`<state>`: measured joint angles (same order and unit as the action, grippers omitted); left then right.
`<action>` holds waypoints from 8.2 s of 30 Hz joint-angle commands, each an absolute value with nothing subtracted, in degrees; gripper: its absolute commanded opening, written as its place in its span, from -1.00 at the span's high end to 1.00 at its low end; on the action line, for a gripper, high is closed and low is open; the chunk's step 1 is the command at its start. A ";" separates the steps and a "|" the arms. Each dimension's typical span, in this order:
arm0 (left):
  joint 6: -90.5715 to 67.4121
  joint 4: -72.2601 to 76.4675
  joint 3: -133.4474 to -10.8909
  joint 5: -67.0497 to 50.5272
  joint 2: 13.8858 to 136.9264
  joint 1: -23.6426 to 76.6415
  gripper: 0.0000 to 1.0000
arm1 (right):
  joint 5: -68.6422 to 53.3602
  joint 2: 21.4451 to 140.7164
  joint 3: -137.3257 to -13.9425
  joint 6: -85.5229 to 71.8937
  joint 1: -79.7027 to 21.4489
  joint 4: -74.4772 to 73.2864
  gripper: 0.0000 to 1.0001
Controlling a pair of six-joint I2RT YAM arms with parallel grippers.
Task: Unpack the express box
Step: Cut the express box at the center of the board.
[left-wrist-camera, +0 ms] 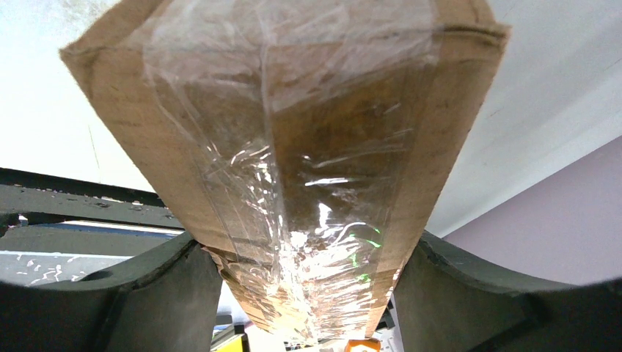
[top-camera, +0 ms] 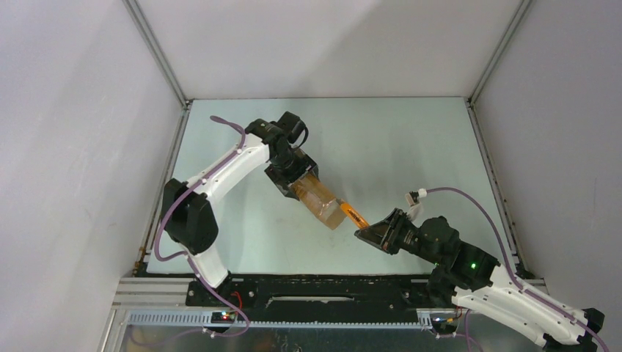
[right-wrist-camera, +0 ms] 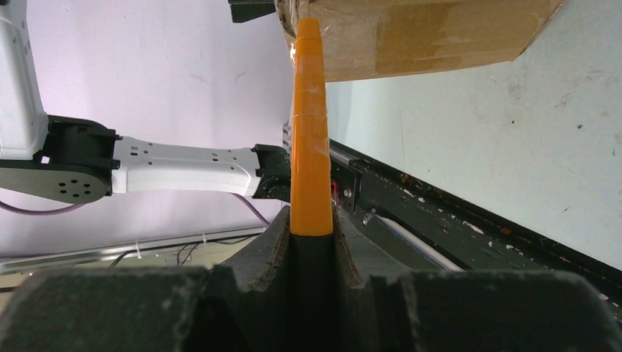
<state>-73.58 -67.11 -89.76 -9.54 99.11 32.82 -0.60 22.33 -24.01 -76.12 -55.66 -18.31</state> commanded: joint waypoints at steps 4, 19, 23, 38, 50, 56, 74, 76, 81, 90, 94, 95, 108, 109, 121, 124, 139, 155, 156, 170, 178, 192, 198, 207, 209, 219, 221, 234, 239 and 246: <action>-74.35 -66.11 -88.33 -11.78 96.95 32.52 -0.11 | 0.65 22.65 -23.82 -76.38 -55.92 -14.98 1.00; -74.38 -66.22 -88.15 -11.51 97.04 32.52 -0.10 | 0.92 21.31 -23.82 -76.68 -55.92 -16.09 1.00; -74.44 -66.25 -88.09 -11.30 97.03 32.47 -0.10 | 1.38 20.65 -23.82 -76.72 -55.98 -17.08 1.00; -74.49 -66.01 -88.15 -11.52 97.16 32.51 -0.09 | 0.62 21.64 -23.82 -76.51 -56.00 -15.46 1.00; -74.53 -65.94 -88.48 -11.65 97.58 32.47 -0.08 | 0.64 21.36 -23.90 -76.61 -56.25 -15.78 1.00; -74.53 -65.89 -88.35 -11.73 97.75 32.52 -0.08 | 0.71 21.29 -23.86 -76.64 -56.34 -15.65 1.00; -74.53 -65.40 -88.37 -12.04 97.91 32.56 -0.07 | 0.62 21.94 -23.87 -76.49 -56.56 -14.76 1.00; -74.53 -65.38 -88.33 -12.04 97.91 32.58 -0.06 | 0.64 22.33 -23.78 -76.39 -56.65 -14.43 1.00; -74.53 -65.19 -88.33 -12.37 97.77 32.58 -0.06 | 0.62 24.14 -23.81 -76.16 -56.85 -13.03 1.00; -74.66 -65.05 -88.32 -12.72 97.88 32.56 -0.06 | -2.56 25.84 -23.52 -76.00 -57.20 -10.27 1.00; -74.86 -64.77 -88.54 -13.09 98.17 32.60 -0.05 | -4.10 26.72 -23.53 -75.70 -57.41 -9.52 1.00; -74.90 -64.82 -88.71 -13.07 98.17 32.59 -0.05 | -4.47 27.05 -23.50 -75.68 -57.42 -9.52 1.00; -75.06 -66.09 -89.84 -12.26 99.08 32.61 -0.03 | -7.92 28.56 -23.47 -75.46 -57.37 -8.21 1.00; -75.06 -66.29 -89.78 -11.95 99.01 32.61 -0.04 | -7.95 27.74 -23.47 -75.56 -57.14 -8.96 1.00; -74.28 -66.27 -88.69 -11.75 98.62 32.66 -0.02 | -20.34 27.92 -23.55 -73.71 -52.49 -7.09 1.00; -73.92 -66.42 -88.37 -11.77 98.45 32.65 -0.02 | -24.13 28.10 -23.60 -73.45 -50.40 -6.70 1.00; -71.95 -67.23 -88.25 -11.97 98.24 33.67 -0.02 | -39.21 32.04 -25.73 -70.27 -38.02 -7.07 1.00; -70.74 -68.21 -88.94 -12.14 98.86 34.54 -0.01 | -47.79 40.39 -28.48 -67.87 -36.92 -3.68 1.00; -70.71 -68.25 -88.94 -12.09 98.83 34.50 -0.01 | -47.81 40.57 -28.60 -67.59 -36.65 -4.14 1.00; -70.91 -68.46 -87.13 -11.44 97.14 34.80 -0.01 | -48.50 37.26 -29.36 -66.27 -27.09 -10.04 1.00; -71.07 -69.43 -87.38 -10.46 97.33 34.80 0.00 | -48.16 36.89 -29.88 -64.27 -23.57 -13.67 1.00; -71.32 -68.89 -86.96 -10.85 97.44 35.36 0.01 | -40.68 40.89 -30.80 -63.54 -22.50 -12.53 1.00; -71.34 -68.71 -87.45 -11.07 98.17 35.94 0.02 | -34.66 40.56 -32.21 -61.72 -22.44 -15.46 1.00; -71.30 -68.22 -87.87 -11.74 98.99 36.40 0.02 | -35.44 44.49 -32.17 -62.70 -22.68 -8.65 1.00; -71.21 -68.30 -88.32 -11.94 99.36 36.47 0.02 | -39.49 45.64 -32.21 -63.09 -22.66 -7.05 1.00; -70.96 -70.67 -90.88 -11.15 100.64 35.65 0.03 | -53.20 48.30 -32.17 -61.63 -21.89 -4.78 1.00; -71.05 -71.10 -91.49 -11.16 100.84 35.63 0.04 | -55.13 48.84 -32.17 -61.55 -22.00 -4.35 1.00; -72.37 -73.86 -92.34 -10.10 101.03 33.99 0.08 | -60.08 49.24 -32.21 -55.63 -21.75 -8.21 1.00; -73.28 -74.76 -93.01 -9.46 101.04 34.01 0.09 | -62.11 49.99 -32.17 -56.17 -22.01 -6.55 1.00; -73.69 -74.89 -93.15 -9.14 100.68 34.10 0.11 | -64.06 50.63 -32.17 -57.07 -23.00 -4.54 1.00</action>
<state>-71.55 -71.31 -91.53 -6.42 100.47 33.56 -59.42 50.72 -30.15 -57.39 -21.87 -10.68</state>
